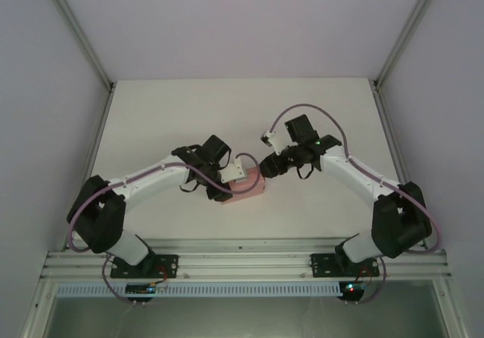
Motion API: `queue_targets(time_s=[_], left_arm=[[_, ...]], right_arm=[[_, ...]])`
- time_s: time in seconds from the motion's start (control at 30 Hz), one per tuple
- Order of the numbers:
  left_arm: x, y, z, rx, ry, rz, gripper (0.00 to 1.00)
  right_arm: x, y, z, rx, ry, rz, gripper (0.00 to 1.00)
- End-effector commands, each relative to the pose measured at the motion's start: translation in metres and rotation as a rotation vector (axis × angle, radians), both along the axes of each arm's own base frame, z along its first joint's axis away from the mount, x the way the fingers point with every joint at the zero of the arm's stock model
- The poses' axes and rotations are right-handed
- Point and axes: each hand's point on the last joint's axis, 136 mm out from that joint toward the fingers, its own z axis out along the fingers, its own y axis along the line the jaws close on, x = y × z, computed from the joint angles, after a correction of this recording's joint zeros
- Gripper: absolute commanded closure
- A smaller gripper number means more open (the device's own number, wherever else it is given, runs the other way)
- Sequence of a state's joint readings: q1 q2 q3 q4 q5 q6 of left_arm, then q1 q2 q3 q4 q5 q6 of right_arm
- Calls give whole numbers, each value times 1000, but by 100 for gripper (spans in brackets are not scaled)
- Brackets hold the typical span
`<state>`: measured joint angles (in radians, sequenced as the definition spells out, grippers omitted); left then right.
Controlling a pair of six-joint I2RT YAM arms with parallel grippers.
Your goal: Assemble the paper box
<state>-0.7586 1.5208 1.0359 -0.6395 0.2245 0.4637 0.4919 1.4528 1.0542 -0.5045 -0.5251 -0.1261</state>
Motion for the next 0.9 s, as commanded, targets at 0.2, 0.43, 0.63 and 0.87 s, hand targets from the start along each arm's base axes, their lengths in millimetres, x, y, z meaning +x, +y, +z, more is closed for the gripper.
queue_targets(time_s=[0.2,0.43,0.63,0.87], left_arm=[[0,1,3,-3,10,-7,63],[10,-1,4,-5,-14,34,64],[18,-4,2,-8,-27,57,64],[23,-4,1,-7,-28,73,64]], right_arm=[[-5,-8,-8,-147,5,2,95],[-6,-6,1,-116,177,-221,100],[-9,7,-16,-33,268,-375,100],[-7,-1,-33,-24,113,-369,100]])
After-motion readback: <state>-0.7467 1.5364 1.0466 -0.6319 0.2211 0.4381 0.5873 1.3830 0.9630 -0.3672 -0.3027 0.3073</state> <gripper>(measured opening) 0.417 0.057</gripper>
